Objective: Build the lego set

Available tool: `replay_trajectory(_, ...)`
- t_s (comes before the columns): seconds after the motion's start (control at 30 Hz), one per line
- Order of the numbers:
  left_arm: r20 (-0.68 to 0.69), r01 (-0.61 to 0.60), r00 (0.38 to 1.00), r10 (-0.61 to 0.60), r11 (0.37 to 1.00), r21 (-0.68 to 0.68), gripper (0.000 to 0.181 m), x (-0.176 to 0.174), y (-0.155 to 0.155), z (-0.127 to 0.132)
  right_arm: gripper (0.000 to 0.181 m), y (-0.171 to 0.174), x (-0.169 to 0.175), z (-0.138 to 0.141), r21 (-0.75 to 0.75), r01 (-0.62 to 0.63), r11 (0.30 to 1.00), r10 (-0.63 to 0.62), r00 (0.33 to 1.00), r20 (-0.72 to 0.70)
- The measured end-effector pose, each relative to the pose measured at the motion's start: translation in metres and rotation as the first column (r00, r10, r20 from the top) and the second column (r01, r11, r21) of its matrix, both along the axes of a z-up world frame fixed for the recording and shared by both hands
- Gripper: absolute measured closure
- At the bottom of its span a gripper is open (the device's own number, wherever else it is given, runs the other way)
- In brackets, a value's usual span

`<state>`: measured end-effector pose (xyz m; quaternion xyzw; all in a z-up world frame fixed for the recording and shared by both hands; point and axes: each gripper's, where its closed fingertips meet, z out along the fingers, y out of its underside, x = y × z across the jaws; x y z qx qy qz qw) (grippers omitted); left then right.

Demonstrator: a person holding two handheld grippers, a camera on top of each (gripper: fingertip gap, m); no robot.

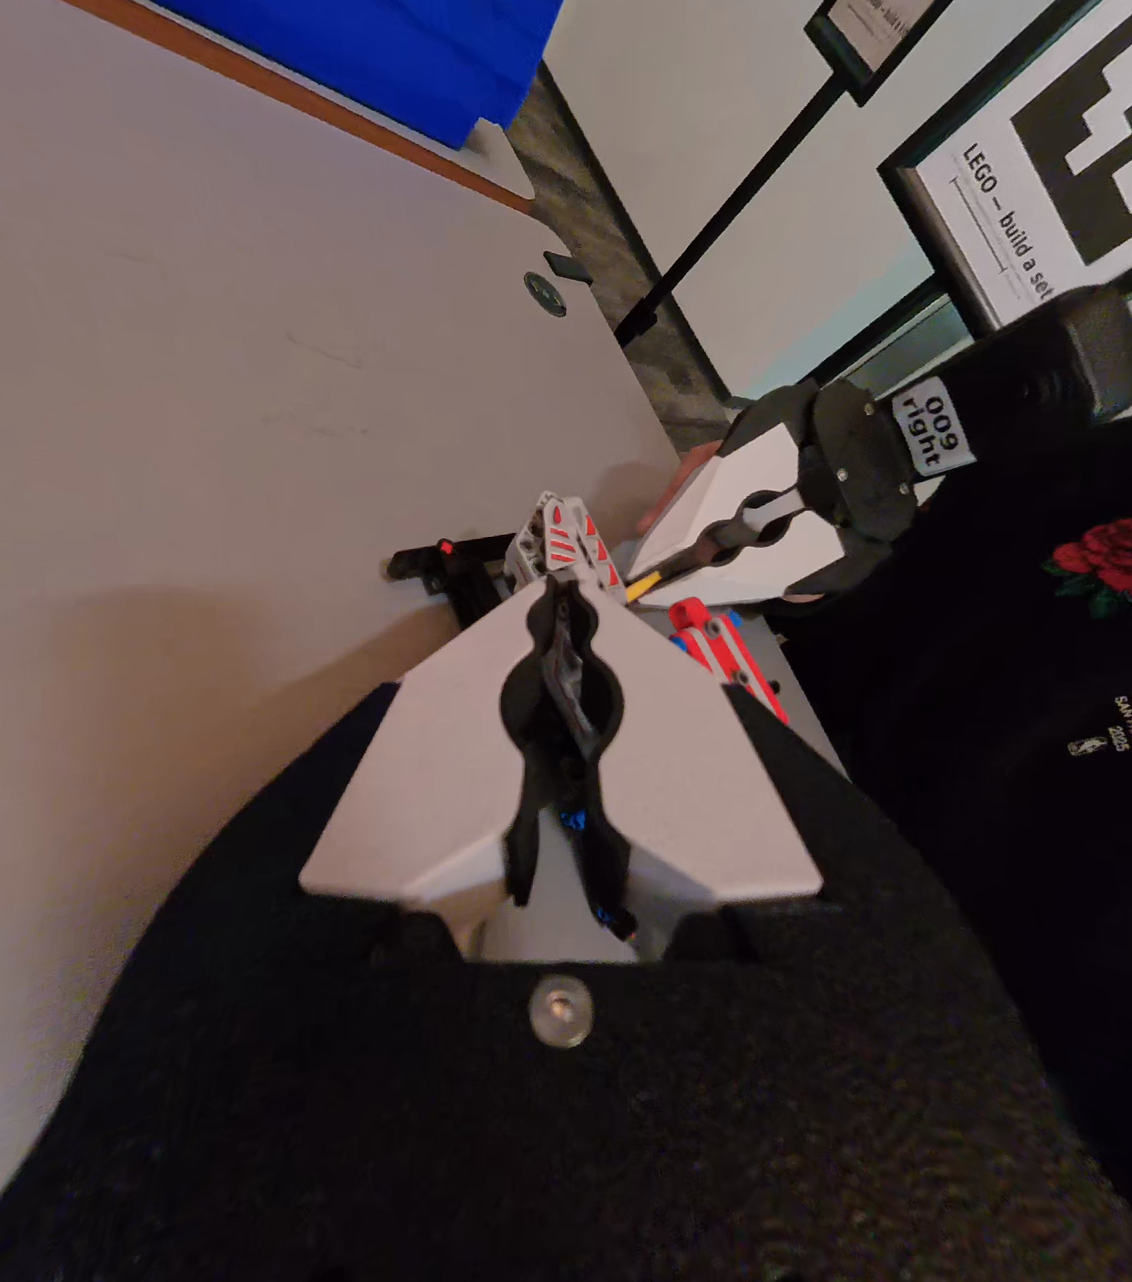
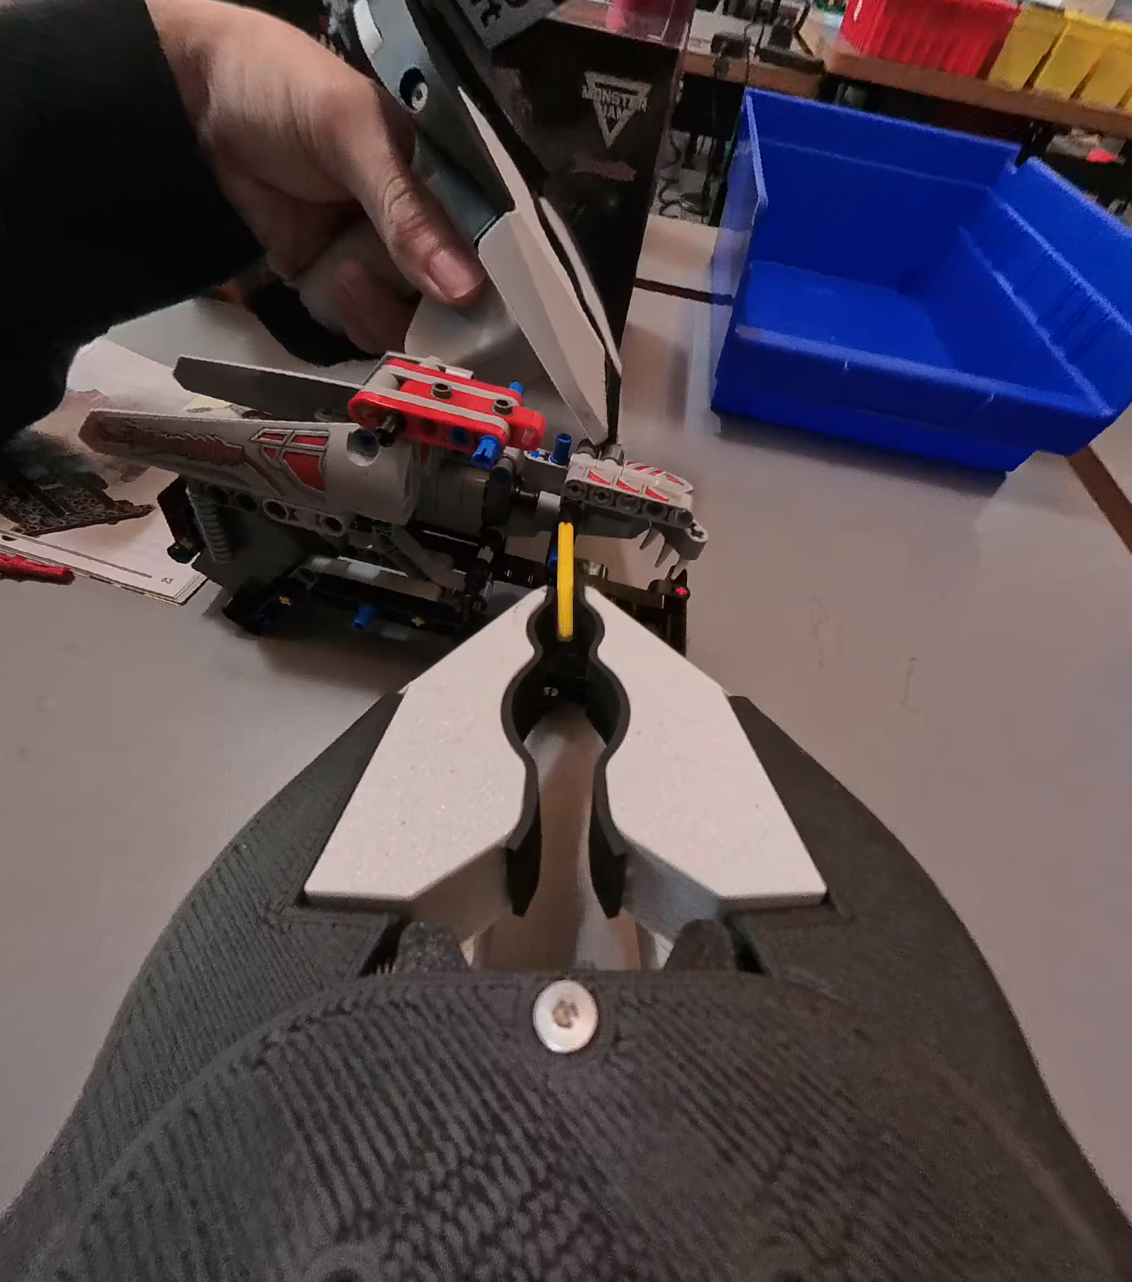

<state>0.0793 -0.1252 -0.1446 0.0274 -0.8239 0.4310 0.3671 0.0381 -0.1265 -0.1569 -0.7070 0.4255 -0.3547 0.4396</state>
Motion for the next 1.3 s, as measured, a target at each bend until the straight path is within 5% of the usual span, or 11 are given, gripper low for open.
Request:
replay_trajectory(0.03,-0.009,-0.01,1.0,0.01,1.0,0.002,0.181,0.001,0.0,0.0,0.178,0.0,0.0,0.0,0.015,0.002,1.0,-0.002,1.0,-0.007)
replay_trajectory(0.43,-0.002,-0.043,0.999,0.043,0.999,-0.002,0.181,0.005,0.001,-0.001,0.178,0.007,0.007,-0.006,-0.193,0.025,0.981,-0.023,1.0,0.01)
replay_trajectory(0.8,0.067,-0.11,0.992,0.109,0.994,-0.001,0.181,0.023,0.007,-0.001,0.179,0.01,0.005,-0.008,0.029,0.019,0.999,-0.014,0.989,-0.15)
replay_trajectory(1.03,0.191,0.072,0.978,-0.083,0.996,0.06,0.181,0.005,0.022,-0.031,0.179,0.014,0.003,-0.007,0.224,0.052,0.973,0.009,0.965,-0.262)
replay_trajectory(1.3,0.074,0.047,0.996,-0.051,0.997,0.056,0.181,0.003,0.021,-0.026,0.179,0.011,0.001,-0.007,0.175,0.075,0.982,-0.028,0.966,-0.257)
